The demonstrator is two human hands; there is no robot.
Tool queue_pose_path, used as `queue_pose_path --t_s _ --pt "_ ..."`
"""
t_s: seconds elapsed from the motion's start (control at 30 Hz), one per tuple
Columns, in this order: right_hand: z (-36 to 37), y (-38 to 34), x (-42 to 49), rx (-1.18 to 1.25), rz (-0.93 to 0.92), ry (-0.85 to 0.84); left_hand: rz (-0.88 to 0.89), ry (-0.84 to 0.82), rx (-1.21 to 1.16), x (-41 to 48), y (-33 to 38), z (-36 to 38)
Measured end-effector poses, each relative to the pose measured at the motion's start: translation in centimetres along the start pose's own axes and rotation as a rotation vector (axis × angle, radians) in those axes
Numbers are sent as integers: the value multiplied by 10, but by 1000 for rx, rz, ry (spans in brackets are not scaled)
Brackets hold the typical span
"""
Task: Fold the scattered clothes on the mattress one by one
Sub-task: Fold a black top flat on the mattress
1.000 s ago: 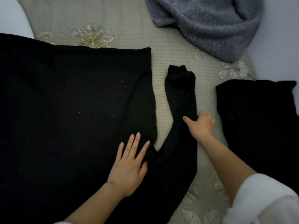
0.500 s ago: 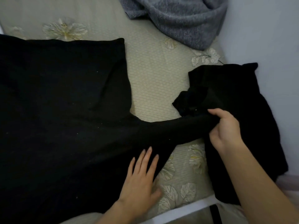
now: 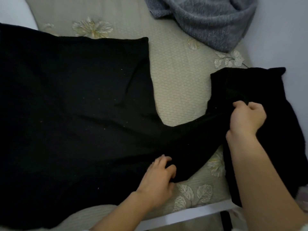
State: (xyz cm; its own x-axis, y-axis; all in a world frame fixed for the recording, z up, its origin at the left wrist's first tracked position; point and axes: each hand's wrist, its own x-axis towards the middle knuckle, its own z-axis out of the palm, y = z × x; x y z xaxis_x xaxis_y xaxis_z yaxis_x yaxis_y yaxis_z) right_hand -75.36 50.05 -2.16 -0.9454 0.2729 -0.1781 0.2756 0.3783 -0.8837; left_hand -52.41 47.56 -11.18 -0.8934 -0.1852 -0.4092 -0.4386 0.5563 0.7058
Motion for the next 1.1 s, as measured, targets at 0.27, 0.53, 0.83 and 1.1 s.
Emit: queue_pose_path --t_s 0.27,0.53,0.83,1.1 --pt "103 -4 -148 -566 -854 -1125 -269 99 -741 -12 -14 7" --pt "72 62 -114 -732 -618 -1008 -293 -94 -765 -26 -26 -12" --pt "42 88 -124 -647 -470 -1314 -436 -331 -983 -33 -67 -50" --pt "46 100 -120 -762 -242 -1267 -730 730 -1122 -1 -150 -183"
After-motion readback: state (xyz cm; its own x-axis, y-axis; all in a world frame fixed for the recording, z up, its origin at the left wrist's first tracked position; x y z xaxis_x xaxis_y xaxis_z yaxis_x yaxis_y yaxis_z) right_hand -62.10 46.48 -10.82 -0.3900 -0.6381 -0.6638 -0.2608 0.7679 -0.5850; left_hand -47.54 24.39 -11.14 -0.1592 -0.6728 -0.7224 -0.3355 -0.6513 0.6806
